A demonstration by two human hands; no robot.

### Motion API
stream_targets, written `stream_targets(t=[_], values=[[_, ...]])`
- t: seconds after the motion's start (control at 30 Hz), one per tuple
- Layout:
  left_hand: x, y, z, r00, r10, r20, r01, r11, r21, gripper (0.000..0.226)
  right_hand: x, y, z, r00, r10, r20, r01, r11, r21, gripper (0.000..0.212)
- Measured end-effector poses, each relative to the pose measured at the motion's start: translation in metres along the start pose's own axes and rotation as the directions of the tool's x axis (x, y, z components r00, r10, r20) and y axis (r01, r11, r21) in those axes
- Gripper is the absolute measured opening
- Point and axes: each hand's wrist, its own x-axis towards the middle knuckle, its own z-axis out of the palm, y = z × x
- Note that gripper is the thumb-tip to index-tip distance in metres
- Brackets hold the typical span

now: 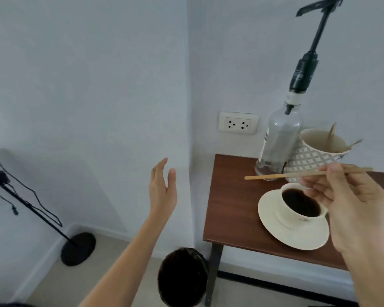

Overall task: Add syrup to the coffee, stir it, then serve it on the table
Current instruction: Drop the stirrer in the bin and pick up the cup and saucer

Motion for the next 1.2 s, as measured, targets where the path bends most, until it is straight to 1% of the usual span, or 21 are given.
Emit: stream_targets(t=[0.1, 0.17, 0.3, 0.4, 0.5, 0.6, 0.67, 0.73, 0.87, 0.97, 1.07, 1.13, 1.2], values=[[0.04, -0.048, -0.026, 0.999, 0.015, 0.049, -0.02, 0.995, 0.093, 0.042, -0.045, 0.026, 0.069, 0.997, -0.067, 0.033, 0.07, 0.992, -0.102, 0.019], [0.061, -0.07, -0.033, 0.994, 0.036, 0.102, -0.048, 0.992, 0.12, 0.044, -0.073, 0.047, 0.109, 0.992, -0.06, 0.113, 0.082, 0.977, -0.198, 0.018], [0.093, -0.115, -0.032, 0.982, 0.112, 0.154, -0.145, 0.964, 0.224, 0.05, -0.121, 0.109, 0.17, 0.953, -0.009, 0.302, 0.155, 0.872, -0.464, 0.024], [0.104, -0.137, -0.025, 0.965, 0.151, 0.213, -0.211, 0.932, 0.294, 0.054, -0.138, 0.165, 0.191, 0.923, 0.095, 0.372, 0.162, 0.783, -0.601, 0.017], [0.108, -0.151, -0.02, 0.952, 0.203, 0.227, -0.275, 0.894, 0.355, 0.058, -0.143, 0.218, 0.199, 0.907, 0.177, 0.382, 0.165, 0.686, -0.708, 0.014], [0.108, -0.155, -0.018, 0.95, 0.223, 0.22, -0.293, 0.882, 0.369, 0.059, -0.144, 0.259, 0.198, 0.882, 0.298, 0.366, 0.104, 0.633, -0.767, 0.007], [0.109, -0.154, -0.017, 0.948, 0.237, 0.212, -0.301, 0.883, 0.36, 0.058, -0.146, 0.272, 0.197, 0.867, 0.392, 0.308, 0.005, 0.611, -0.791, 0.025], [0.11, -0.154, -0.017, 0.946, 0.255, 0.202, -0.313, 0.882, 0.352, 0.057, -0.147, 0.274, 0.195, 0.875, 0.414, 0.253, -0.051, 0.597, -0.801, 0.032], [0.111, -0.152, -0.016, 0.95, 0.252, 0.185, -0.302, 0.89, 0.34, 0.056, -0.15, 0.26, 0.191, 0.909, 0.351, 0.226, -0.04, 0.612, -0.79, 0.029], [0.111, -0.148, -0.016, 0.952, 0.238, 0.193, -0.293, 0.893, 0.342, 0.057, -0.148, 0.237, 0.191, 0.924, 0.298, 0.24, -0.014, 0.653, -0.757, 0.027], [0.109, -0.141, -0.017, 0.952, 0.209, 0.225, -0.278, 0.898, 0.342, 0.059, -0.142, 0.202, 0.19, 0.931, 0.244, 0.27, 0.011, 0.723, -0.691, 0.027], [0.105, -0.133, -0.017, 0.957, 0.169, 0.236, -0.243, 0.912, 0.331, 0.062, -0.136, 0.172, 0.187, 0.941, 0.164, 0.295, 0.069, 0.762, -0.643, 0.027], [0.1, -0.118, -0.014, 0.966, 0.104, 0.236, -0.172, 0.941, 0.291, 0.064, -0.128, 0.142, 0.177, 0.954, 0.031, 0.299, 0.163, 0.781, -0.603, 0.027]])
